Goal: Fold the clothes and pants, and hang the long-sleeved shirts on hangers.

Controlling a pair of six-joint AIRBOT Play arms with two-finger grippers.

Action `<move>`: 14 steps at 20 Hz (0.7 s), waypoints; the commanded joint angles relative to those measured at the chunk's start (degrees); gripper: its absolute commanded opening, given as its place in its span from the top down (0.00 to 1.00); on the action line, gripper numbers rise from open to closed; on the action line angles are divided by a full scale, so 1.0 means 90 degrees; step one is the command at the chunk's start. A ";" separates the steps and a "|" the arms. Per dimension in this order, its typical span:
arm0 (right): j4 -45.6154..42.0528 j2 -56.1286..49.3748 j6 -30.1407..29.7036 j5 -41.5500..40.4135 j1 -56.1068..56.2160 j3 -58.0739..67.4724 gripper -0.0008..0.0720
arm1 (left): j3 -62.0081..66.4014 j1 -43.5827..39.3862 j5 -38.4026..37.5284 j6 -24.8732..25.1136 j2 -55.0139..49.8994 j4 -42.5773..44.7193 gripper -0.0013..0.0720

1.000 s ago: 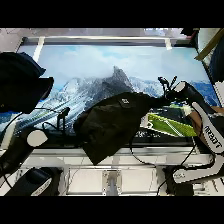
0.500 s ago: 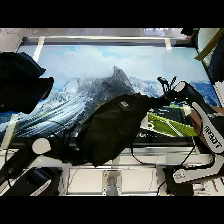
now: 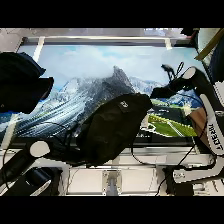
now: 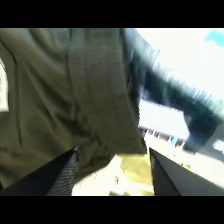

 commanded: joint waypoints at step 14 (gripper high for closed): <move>0.3859 -0.2378 -0.0770 0.1894 -0.2448 0.0794 0.05 | 0.0175 0.2327 0.0435 -0.0265 0.1124 0.0338 0.03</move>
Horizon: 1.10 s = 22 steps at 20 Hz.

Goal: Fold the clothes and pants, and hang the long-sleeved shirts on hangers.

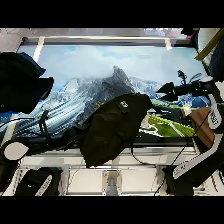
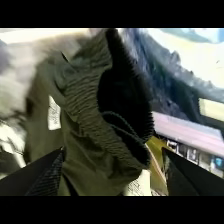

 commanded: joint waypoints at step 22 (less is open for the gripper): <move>0.0046 -0.1282 -0.0665 -0.0136 0.1681 0.0493 0.49 | 0.0007 0.0114 0.0119 -0.0284 0.0034 0.0010 0.03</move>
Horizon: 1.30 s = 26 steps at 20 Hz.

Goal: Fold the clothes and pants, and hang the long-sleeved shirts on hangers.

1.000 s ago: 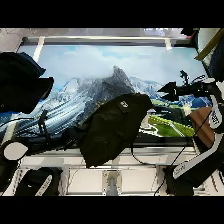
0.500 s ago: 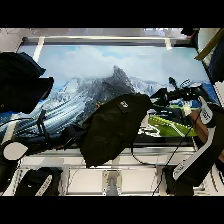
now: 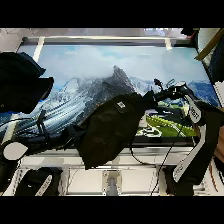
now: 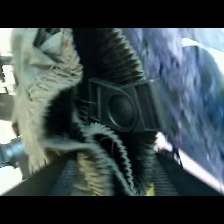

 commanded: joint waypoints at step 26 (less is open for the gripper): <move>-0.2657 0.5372 0.2766 0.0913 -0.7815 0.1052 0.95 | 0.0007 0.0007 0.0007 0.0731 0.0007 0.0024 0.03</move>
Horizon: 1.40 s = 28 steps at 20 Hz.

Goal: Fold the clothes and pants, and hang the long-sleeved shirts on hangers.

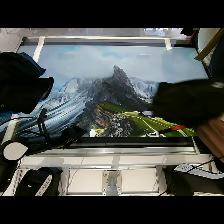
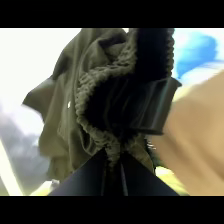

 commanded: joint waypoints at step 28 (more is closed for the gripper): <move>0.2662 0.1707 -0.0974 -0.0308 0.1979 0.0408 0.28 | 0.0007 0.0007 0.2795 0.1362 0.0056 -0.0284 0.03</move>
